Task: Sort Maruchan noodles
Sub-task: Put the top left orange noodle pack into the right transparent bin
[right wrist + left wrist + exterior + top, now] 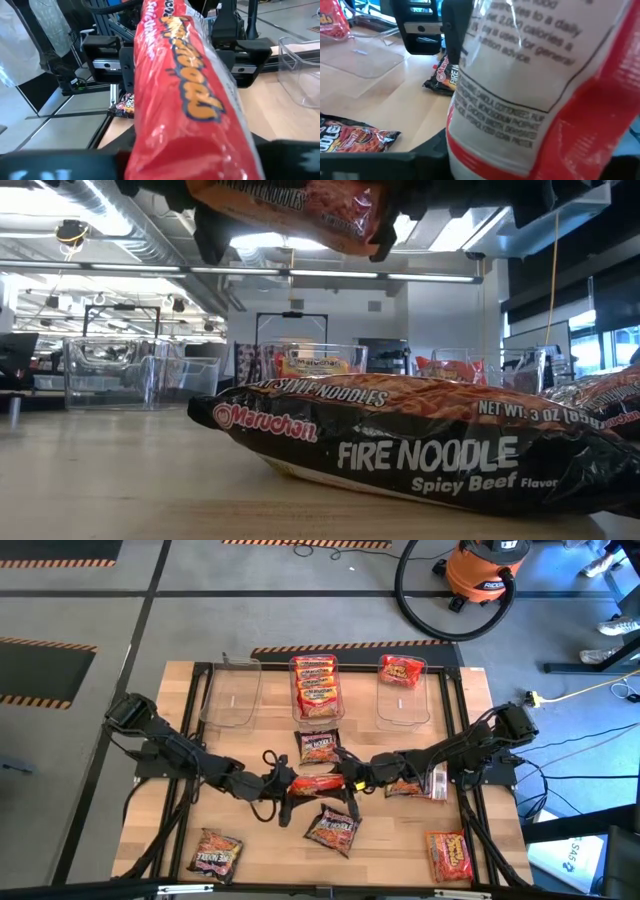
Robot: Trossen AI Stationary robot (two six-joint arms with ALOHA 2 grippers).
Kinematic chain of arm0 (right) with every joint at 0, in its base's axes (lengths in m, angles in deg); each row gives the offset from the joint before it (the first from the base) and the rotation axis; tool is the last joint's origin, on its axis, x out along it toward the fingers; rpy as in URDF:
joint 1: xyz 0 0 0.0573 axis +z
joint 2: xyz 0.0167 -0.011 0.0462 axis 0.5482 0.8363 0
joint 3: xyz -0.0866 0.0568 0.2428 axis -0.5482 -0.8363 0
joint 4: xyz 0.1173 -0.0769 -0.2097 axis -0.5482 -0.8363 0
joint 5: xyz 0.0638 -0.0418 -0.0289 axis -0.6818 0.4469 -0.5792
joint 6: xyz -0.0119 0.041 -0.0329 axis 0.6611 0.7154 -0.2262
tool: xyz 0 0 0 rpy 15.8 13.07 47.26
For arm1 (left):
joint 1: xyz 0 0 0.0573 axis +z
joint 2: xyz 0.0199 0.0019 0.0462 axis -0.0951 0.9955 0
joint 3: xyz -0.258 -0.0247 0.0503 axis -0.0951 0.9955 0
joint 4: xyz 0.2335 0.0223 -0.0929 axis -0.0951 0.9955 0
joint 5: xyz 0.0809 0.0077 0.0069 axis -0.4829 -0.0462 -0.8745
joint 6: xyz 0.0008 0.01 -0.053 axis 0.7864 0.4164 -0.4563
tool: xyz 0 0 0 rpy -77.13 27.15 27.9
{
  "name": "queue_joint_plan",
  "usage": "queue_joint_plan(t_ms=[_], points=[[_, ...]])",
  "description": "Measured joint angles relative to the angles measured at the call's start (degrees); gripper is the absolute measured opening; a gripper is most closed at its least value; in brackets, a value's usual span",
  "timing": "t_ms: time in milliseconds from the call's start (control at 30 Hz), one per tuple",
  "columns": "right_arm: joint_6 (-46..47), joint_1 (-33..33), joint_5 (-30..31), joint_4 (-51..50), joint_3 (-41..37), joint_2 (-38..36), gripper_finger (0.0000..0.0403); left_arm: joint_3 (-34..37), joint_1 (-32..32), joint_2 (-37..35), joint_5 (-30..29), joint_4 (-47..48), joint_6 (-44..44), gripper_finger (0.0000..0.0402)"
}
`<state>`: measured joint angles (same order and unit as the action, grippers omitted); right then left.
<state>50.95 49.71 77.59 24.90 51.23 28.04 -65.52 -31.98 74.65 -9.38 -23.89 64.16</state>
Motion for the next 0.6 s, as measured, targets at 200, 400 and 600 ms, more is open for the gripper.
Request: queue_joint_plan(t_ms=[200,400,600], points=[[-0.04,0.00,-1.90,-3.23,0.09,-0.98,0.0201,-0.04,-0.15,-0.17,0.50,0.98,1.18,0.0153],[6.67,0.00,-6.43,-33.19,0.17,-9.62,0.0272,-0.11,-1.43,-2.15,0.46,5.30,1.22,0.0151],[14.59,0.00,-9.97,-52.74,2.41,-16.38,0.0295,0.00,-1.99,-2.41,0.52,9.23,0.17,0.0150]])
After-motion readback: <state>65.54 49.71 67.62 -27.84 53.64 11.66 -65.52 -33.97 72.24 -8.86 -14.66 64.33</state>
